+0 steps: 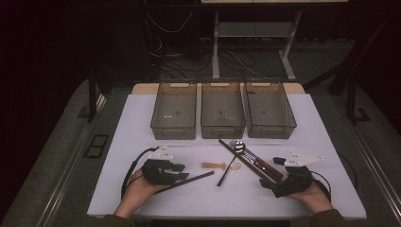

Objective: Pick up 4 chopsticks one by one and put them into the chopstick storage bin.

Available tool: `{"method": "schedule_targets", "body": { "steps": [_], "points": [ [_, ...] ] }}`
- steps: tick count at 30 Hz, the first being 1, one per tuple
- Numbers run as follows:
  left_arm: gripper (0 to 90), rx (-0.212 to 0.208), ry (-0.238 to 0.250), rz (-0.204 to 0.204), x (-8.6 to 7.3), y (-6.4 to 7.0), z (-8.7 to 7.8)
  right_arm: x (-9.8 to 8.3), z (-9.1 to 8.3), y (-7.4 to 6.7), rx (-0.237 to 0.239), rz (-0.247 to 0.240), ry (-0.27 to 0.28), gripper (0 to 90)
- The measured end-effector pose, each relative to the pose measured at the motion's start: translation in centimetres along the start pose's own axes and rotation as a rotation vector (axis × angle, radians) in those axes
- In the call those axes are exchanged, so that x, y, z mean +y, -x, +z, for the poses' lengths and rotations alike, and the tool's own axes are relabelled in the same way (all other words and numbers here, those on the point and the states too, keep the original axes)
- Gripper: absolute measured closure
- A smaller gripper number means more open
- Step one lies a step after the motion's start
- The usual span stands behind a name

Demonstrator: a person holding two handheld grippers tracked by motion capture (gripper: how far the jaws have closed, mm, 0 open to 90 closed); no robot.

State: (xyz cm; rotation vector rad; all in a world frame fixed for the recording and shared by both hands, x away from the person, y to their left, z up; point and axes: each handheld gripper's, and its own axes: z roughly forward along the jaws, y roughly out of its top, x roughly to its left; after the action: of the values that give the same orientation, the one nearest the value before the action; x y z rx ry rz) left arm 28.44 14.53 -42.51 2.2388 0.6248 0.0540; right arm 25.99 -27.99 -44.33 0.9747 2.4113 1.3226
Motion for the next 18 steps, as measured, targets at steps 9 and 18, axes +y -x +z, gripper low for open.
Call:
{"method": "schedule_targets", "body": {
  "steps": [9, 18],
  "points": [
    [76.1, -0.014, -0.02, 0.013, -1.0, -0.2, -0.3, 0.0, -0.1, 0.0, 0.0, -0.004, 0.003, 0.9],
    [79.1, -0.014, -0.04, 0.02, -1.9, -0.4, -0.6, 0.0, -0.1, 0.0, 0.001, -0.005, 0.004, 0.9]
  ]
}}
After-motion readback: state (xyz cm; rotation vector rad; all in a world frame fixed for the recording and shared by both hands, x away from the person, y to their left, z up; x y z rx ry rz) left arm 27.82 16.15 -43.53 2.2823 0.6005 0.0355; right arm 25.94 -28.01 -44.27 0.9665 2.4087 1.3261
